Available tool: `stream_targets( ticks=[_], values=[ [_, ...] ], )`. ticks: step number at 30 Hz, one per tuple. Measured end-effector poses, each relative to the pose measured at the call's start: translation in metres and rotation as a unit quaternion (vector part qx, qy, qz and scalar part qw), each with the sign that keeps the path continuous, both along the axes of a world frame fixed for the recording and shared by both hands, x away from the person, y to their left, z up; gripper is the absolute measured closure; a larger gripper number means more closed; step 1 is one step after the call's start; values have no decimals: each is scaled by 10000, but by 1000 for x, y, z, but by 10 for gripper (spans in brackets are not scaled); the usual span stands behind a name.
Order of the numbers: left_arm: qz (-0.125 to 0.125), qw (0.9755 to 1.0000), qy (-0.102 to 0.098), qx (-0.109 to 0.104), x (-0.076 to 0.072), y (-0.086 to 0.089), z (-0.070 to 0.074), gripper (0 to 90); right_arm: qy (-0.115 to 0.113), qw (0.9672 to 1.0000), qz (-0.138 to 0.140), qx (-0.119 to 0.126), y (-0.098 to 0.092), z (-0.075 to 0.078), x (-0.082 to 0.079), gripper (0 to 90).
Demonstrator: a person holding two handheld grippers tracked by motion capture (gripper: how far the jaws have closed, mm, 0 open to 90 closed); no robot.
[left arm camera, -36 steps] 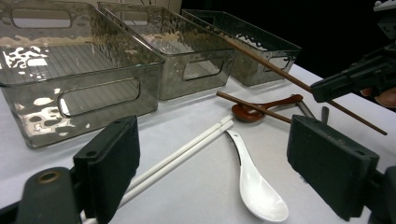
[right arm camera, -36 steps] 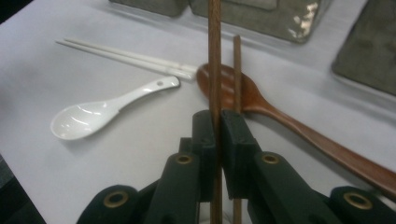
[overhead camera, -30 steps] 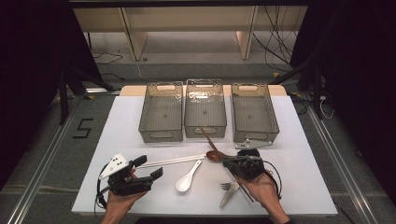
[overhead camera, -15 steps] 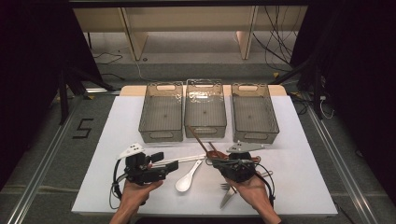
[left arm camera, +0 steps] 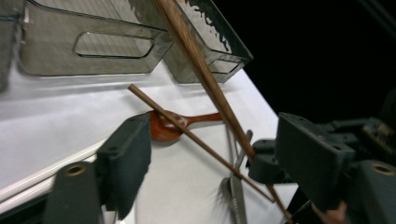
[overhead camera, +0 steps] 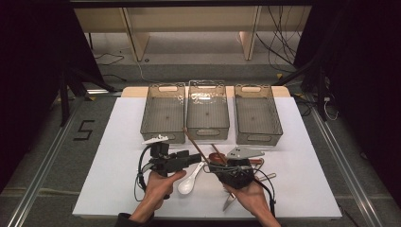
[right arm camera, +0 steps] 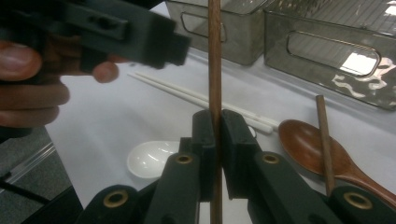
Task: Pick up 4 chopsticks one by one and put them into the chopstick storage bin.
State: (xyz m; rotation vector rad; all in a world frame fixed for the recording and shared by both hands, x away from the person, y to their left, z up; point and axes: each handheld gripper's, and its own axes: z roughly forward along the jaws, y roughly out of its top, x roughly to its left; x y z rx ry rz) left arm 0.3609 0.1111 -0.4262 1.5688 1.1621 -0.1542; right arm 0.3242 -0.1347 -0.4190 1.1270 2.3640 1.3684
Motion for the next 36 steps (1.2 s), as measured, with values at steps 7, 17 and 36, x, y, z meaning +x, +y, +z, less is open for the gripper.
stream_targets(
  ticks=[7, 17, 36],
  values=[
    [21, 9991, 285, -301, 7, -2, -3, 440, -74, 10000, 23, 30, 3, -1, -1, 851],
    [-167, 9971, 438, -600, 9, -5, -8, 609, -117, 9999, 55, 66, 7, -4, -3, 851],
    [-406, 9944, 494, -837, 7, -10, -9, 830, -155, 9996, 81, 205, 7, -7, -3, 838]
  ],
)
